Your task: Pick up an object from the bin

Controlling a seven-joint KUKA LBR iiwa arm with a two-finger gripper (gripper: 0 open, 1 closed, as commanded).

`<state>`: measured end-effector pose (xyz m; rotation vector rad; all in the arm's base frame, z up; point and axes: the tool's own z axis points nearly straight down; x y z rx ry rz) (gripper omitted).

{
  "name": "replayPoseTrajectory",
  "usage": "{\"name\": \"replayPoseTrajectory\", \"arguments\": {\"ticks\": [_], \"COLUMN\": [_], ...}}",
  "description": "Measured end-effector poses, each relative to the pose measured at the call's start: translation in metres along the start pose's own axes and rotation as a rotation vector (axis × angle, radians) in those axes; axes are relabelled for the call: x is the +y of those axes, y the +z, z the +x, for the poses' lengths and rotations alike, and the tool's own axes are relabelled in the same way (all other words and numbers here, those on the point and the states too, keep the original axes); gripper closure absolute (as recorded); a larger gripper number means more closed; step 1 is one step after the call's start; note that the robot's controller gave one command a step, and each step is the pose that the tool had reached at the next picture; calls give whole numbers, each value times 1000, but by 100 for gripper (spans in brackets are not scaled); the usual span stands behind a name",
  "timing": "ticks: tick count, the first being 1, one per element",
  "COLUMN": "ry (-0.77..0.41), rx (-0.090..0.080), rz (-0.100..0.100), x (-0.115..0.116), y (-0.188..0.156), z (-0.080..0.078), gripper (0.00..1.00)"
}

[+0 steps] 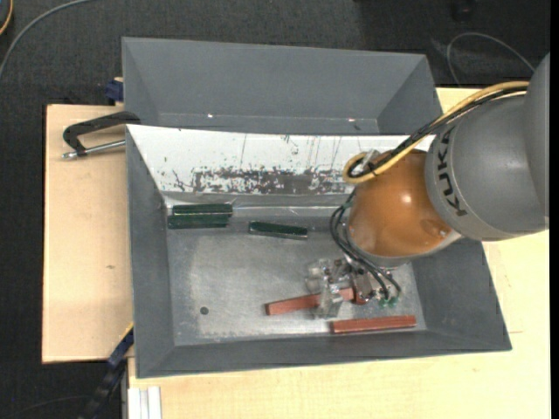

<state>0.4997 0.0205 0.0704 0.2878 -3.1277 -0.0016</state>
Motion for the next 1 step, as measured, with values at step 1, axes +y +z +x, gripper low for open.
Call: {"name": "replayPoseTrajectory", "arguments": {"ticks": [1], "ry": [-71], "rx": [-17], "rz": [3], "x": [8], "y": [-189], "z": [-31], "gripper": [100]}}
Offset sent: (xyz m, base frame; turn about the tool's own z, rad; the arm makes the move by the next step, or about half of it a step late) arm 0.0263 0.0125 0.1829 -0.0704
